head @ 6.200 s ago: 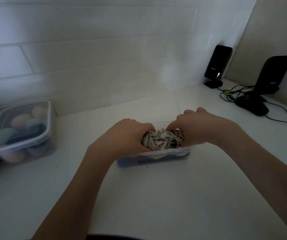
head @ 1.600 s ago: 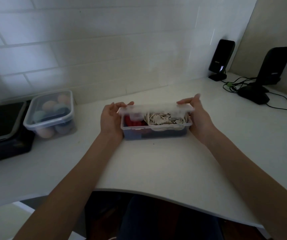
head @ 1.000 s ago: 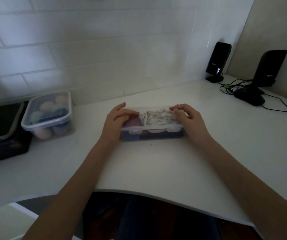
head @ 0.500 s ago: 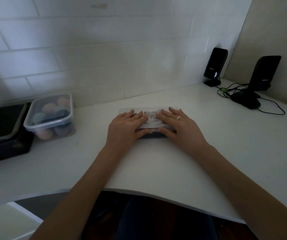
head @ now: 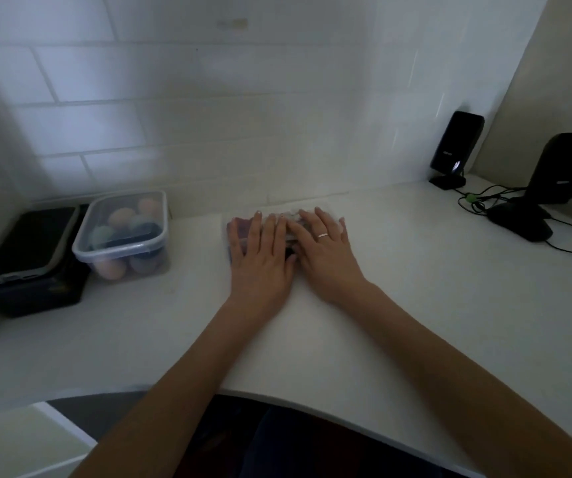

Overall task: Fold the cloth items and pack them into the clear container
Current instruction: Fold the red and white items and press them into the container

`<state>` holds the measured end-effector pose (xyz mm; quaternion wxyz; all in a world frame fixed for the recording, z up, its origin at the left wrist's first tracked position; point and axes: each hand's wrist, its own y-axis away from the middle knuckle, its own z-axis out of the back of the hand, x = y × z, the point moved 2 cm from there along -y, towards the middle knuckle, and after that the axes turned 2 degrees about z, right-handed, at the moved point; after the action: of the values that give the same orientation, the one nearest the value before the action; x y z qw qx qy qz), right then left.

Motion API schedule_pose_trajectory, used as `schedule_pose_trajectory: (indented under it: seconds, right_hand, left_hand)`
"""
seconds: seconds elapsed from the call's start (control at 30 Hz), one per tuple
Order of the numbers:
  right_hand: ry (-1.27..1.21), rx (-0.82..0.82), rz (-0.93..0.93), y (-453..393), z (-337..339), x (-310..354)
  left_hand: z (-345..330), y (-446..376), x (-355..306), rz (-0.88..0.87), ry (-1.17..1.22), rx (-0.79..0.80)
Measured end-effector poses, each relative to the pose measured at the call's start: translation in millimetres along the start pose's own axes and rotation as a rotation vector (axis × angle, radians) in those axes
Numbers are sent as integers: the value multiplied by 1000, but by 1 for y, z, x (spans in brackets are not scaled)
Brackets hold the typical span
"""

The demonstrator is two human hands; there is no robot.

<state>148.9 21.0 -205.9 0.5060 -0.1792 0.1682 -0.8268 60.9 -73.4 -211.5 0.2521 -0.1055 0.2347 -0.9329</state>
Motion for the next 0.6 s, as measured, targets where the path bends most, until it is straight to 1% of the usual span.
schedule_pose_trajectory:
  seconds: [0.07,0.17,0.27,0.33,0.47,0.6]
  right_hand:
    - [-71,13,-6,-16,-7,9]
    - [-143,-12,-13,-36,-18,25]
    - [-186,-56,-1,-54,-30,36]
    - [-229,-94,7,-65,-38,41]
    - [-282,-114,25,-84,-51,49]
    - [-299,-111,40,-101,-63,52]
  left_hand:
    - [-3,-4,13,48,-22,53]
    - [-5,-13,32,106,-48,114]
    - [-10,-24,48,163,-38,95]
    - [-14,-29,58,155,-7,131]
    - [-19,-37,76,179,-30,130]
    - [-24,-46,86,227,-5,142]
